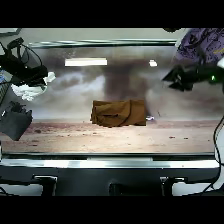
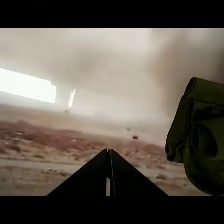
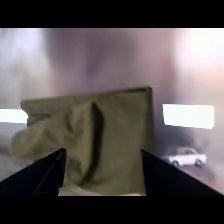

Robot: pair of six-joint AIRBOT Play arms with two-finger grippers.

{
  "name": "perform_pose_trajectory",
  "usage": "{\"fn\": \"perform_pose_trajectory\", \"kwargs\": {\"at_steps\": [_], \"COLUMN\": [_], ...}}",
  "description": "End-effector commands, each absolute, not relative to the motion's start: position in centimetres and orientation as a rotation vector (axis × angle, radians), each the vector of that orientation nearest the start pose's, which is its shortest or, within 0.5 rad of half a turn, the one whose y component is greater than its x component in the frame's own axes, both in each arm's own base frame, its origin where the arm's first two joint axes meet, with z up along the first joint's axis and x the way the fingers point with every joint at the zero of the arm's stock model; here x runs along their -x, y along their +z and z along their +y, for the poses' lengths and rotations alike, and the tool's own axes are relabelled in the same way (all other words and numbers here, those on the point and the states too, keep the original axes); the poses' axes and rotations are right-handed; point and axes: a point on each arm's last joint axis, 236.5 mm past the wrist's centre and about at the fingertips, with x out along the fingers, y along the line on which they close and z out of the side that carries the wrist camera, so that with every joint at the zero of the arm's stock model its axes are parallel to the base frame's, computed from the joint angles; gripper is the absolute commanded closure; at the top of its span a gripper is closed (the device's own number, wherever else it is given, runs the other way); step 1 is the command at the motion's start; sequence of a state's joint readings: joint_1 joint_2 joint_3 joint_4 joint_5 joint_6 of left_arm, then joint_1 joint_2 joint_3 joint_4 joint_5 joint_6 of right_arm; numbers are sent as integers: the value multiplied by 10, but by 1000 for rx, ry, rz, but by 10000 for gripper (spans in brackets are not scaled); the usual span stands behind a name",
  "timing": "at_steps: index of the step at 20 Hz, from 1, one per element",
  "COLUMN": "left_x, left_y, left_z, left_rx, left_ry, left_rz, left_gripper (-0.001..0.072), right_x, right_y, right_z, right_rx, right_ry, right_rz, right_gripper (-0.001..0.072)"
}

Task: Fold the clothes and pants, and hang the long-sleeved shirts on hangers.

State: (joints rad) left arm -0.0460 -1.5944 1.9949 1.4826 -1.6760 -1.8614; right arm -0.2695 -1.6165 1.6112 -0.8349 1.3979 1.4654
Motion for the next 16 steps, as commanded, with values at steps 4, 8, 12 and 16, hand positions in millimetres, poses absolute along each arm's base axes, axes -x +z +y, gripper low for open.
{"fn": "perform_pose_trajectory", "kwargs": {"at_steps": [4, 8, 12, 16], "left_x": [-442, -442, -442, -442], "left_y": [136, 136, 136, 135], "left_z": [-41, -41, -41, -41], "left_rx": [270, 270, 270, 270], "left_ry": [66, 66, 66, 66], "left_rz": [1283, 1283, 1283, 1283], "left_gripper": [691, 691, 691, 691], "right_x": [-415, -416, -423, -420], "right_y": [-46, -68, -78, -85], "right_z": [64, 72, 68, 93], "right_rx": [-932, -1010, -1023, -972], "right_ry": [501, 521, 483, 517], "right_rz": [1321, 1318, 1301, 1336], "right_gripper": [180, 234, 234, 233]}}
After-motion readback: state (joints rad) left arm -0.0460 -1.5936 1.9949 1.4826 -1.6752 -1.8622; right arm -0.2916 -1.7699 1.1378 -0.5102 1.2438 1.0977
